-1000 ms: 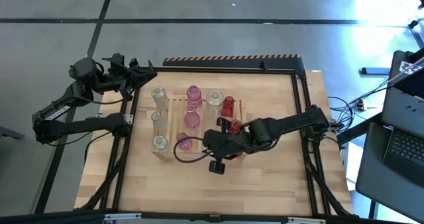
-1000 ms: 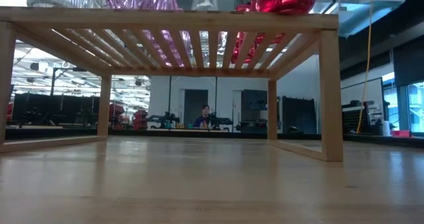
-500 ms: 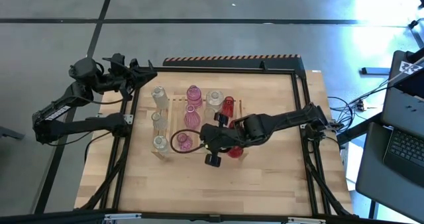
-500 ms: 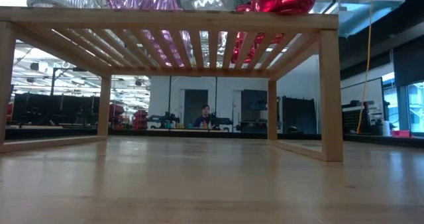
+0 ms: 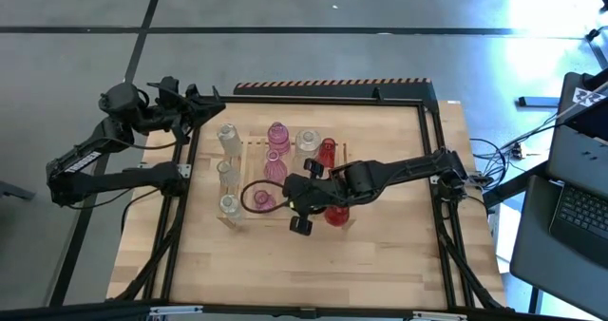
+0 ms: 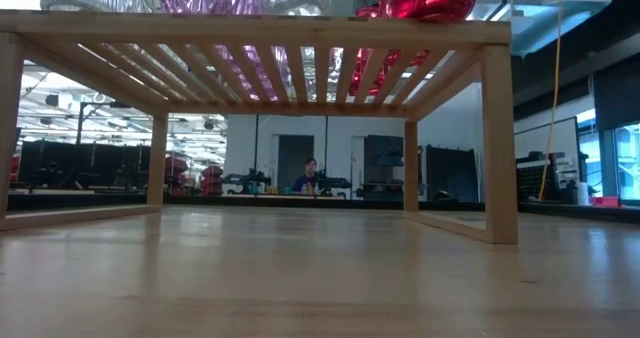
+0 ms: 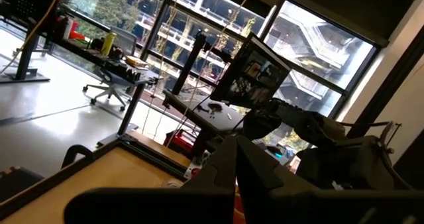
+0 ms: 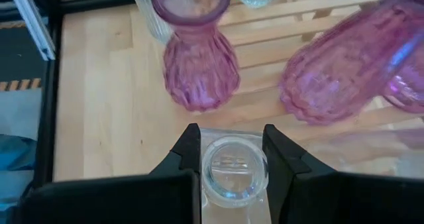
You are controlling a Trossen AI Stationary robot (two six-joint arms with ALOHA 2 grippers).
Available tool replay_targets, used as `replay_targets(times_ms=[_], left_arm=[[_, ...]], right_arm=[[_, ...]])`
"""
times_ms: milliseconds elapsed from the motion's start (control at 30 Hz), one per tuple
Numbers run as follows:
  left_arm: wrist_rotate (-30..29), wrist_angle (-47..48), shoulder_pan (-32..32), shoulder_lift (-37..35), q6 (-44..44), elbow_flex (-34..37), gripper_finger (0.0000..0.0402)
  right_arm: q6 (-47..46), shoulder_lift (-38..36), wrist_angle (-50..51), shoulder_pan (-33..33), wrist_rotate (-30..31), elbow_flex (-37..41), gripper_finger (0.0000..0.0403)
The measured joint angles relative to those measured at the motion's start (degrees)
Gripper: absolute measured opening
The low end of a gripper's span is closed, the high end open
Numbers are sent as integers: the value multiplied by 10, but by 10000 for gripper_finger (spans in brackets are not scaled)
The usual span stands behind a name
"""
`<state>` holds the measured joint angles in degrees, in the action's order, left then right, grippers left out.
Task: Sort vases onto shelf
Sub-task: Put the transparent vase on the shelf aligned with the other transparent vase, then adjust the transparent vase on the shelf
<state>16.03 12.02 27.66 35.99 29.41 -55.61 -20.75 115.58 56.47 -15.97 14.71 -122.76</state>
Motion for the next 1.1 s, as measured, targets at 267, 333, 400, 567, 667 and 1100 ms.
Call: replay_targets(times_ms=[267, 333, 400, 567, 667, 1100], left_arm=[[0, 0, 0, 0, 0, 0, 0], [0, 0, 0, 0, 0, 0, 0], [0, 0, 0, 0, 0, 0, 0], [0, 0, 0, 0, 0, 0, 0], [0, 0, 0, 0, 0, 0, 0], [-5, 0, 0, 0, 0, 0, 0]], right_arm=[[0, 1, 9, -1, -2, 0, 90], [0, 1, 9, -1, -3, 0, 111], [0, 1, 8, -1, -5, 0, 123], [0, 1, 8, -1, 2, 0, 117], [0, 1, 8, -1, 7, 0, 109], [11, -10, -27, 3, 18, -43, 105]])
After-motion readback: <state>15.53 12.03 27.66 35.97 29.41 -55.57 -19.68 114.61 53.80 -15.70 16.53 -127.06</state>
